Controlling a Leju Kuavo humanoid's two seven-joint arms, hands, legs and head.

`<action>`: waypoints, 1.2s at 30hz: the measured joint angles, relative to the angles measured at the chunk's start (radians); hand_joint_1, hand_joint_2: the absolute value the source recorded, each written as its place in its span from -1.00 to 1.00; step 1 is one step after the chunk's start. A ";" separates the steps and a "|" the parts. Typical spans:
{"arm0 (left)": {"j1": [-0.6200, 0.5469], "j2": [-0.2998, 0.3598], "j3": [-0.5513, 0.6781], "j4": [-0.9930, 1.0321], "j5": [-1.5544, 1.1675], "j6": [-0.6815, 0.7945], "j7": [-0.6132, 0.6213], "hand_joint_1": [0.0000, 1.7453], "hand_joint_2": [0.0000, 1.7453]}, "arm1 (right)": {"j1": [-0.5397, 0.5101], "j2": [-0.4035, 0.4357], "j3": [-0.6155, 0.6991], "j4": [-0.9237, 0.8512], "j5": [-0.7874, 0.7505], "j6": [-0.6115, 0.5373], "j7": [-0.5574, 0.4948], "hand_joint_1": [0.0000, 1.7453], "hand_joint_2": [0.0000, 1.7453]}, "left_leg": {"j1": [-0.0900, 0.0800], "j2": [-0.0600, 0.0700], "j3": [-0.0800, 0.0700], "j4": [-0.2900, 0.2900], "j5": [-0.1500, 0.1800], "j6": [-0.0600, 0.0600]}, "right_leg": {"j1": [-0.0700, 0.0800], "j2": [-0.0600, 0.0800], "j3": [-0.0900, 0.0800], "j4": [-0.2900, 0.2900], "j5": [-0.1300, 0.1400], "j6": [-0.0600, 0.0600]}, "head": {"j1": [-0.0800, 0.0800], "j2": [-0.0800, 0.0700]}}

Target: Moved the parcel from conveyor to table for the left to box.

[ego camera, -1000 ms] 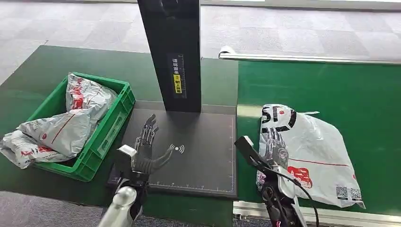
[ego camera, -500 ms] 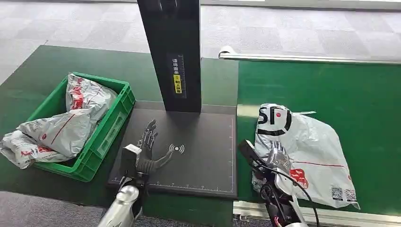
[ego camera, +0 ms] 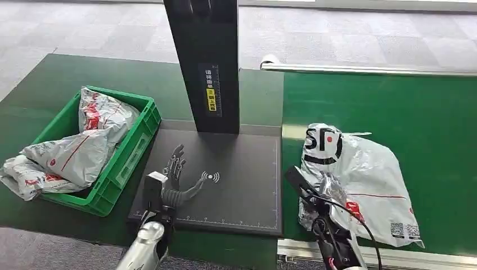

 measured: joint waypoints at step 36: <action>0.032 -0.002 0.068 -0.020 0.000 0.012 -0.005 -1.00 1.00 | 0.250 0.004 0.003 -0.648 -0.167 -0.223 -0.231 1.00 1.00 | 0.000 -0.001 -0.001 0.000 -0.001 0.000 | 0.000 -0.001 0.000 0.000 -0.001 0.000 | 0.000 0.000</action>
